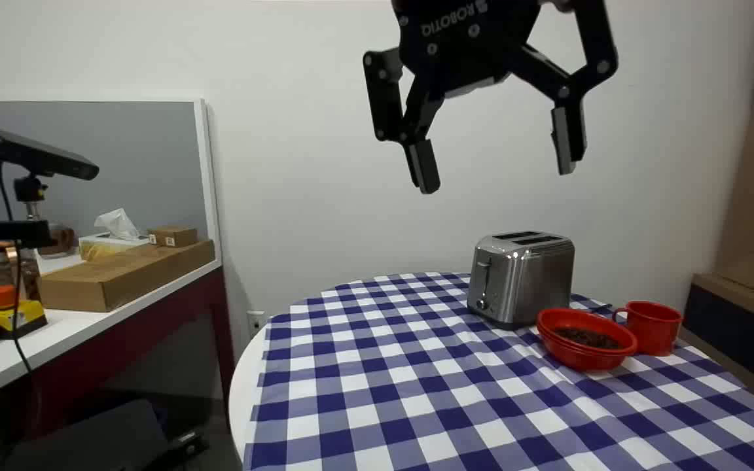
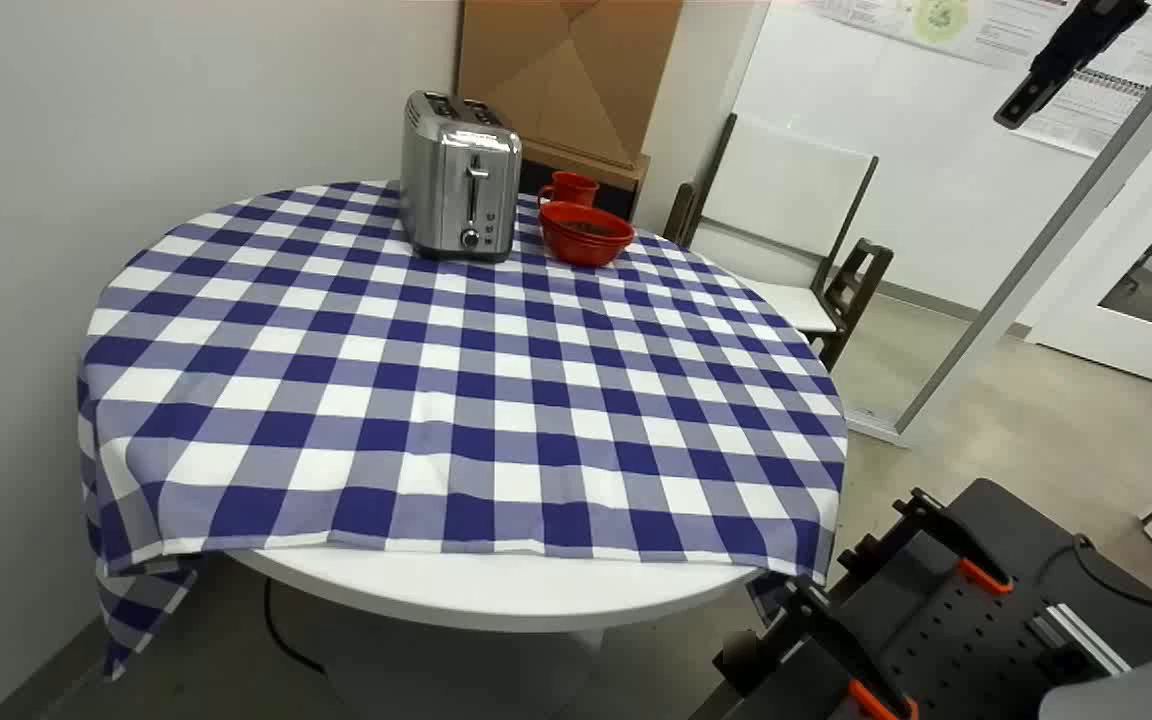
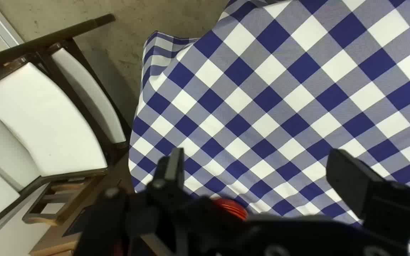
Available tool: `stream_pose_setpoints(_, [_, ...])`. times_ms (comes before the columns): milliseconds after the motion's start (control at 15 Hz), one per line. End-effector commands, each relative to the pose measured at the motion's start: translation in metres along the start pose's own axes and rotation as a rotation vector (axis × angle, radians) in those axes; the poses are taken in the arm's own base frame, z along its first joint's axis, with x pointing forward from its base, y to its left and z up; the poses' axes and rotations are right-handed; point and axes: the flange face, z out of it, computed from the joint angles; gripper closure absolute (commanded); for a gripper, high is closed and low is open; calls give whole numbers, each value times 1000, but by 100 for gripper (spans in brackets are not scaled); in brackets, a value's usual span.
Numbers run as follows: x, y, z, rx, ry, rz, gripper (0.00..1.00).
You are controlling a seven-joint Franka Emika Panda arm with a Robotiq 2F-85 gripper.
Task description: Push the toaster switch down
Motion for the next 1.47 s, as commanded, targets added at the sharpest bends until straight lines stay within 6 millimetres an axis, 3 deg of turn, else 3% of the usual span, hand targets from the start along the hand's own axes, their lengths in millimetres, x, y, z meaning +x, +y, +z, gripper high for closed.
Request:
stream_pose_setpoints(0, [0,0,-1,1,-1,0,0])
stream_pose_setpoints(267, [45,-9,2,-33,-21,-9,0])
stream_pose_setpoints(600, [133,-35,16,-86,-53,-11,0])
stream_pose_setpoints(1000, [237,-68,52,-69,-95,-33,0])
stream_pose_setpoints(1400, [305,-97,78,-34,-66,-61,0])
